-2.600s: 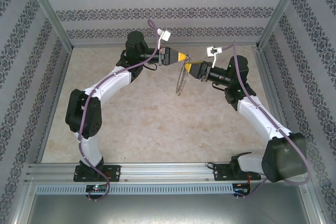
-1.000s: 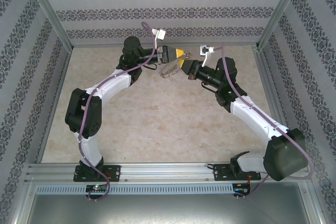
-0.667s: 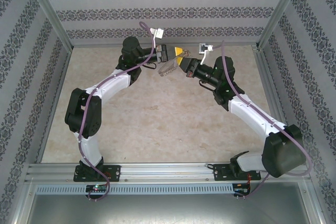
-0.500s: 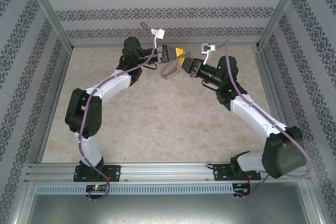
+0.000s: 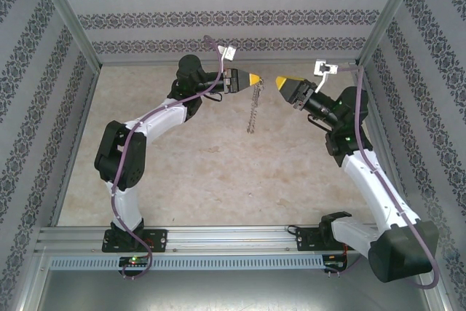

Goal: Put the keys on the keyring

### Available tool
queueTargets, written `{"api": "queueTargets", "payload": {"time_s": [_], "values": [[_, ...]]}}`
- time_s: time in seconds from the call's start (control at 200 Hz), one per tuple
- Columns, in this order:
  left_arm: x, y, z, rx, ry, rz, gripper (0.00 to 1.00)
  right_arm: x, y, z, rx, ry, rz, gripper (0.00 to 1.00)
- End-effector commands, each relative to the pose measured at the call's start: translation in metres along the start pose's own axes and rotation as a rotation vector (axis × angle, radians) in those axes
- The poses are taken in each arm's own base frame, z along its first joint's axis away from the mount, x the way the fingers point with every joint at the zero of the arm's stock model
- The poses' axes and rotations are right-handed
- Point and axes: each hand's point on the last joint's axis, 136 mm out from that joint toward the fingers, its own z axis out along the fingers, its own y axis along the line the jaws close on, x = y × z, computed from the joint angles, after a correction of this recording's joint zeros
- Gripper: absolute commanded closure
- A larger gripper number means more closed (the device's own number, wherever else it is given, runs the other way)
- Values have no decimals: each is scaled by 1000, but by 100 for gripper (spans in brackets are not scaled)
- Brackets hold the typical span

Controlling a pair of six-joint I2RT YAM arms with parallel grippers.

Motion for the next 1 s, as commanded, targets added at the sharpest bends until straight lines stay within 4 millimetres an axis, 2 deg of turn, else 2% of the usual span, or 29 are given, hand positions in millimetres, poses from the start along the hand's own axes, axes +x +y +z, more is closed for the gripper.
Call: {"api": "queueTargets", "payload": {"time_s": [0.0, 0.34, 0.59, 0.714, 0.774, 0.814, 0.944, 0.999], "values": [[-5, -17, 1, 54, -3, 58, 100, 5, -16, 6, 18, 4, 45, 61], [-7, -21, 2, 71, -3, 71, 100, 13, -31, 31, 1, 43, 72, 61], [-8, -21, 3, 72, -3, 69, 100, 26, -31, 44, -29, 84, 88, 73], [-8, -21, 3, 72, -6, 70, 100, 36, -27, 49, -50, 113, 96, 75], [-8, -21, 3, 72, -7, 71, 100, 41, -23, 50, -63, 127, 94, 88], [-9, -21, 3, 71, -9, 72, 100, 43, -22, 50, -66, 134, 94, 91], [-9, -20, 3, 71, -12, 70, 100, 47, -20, 49, -76, 150, 101, 93], [-9, -20, 3, 70, -15, 71, 100, 51, -14, 49, -105, 178, 98, 89]]}}
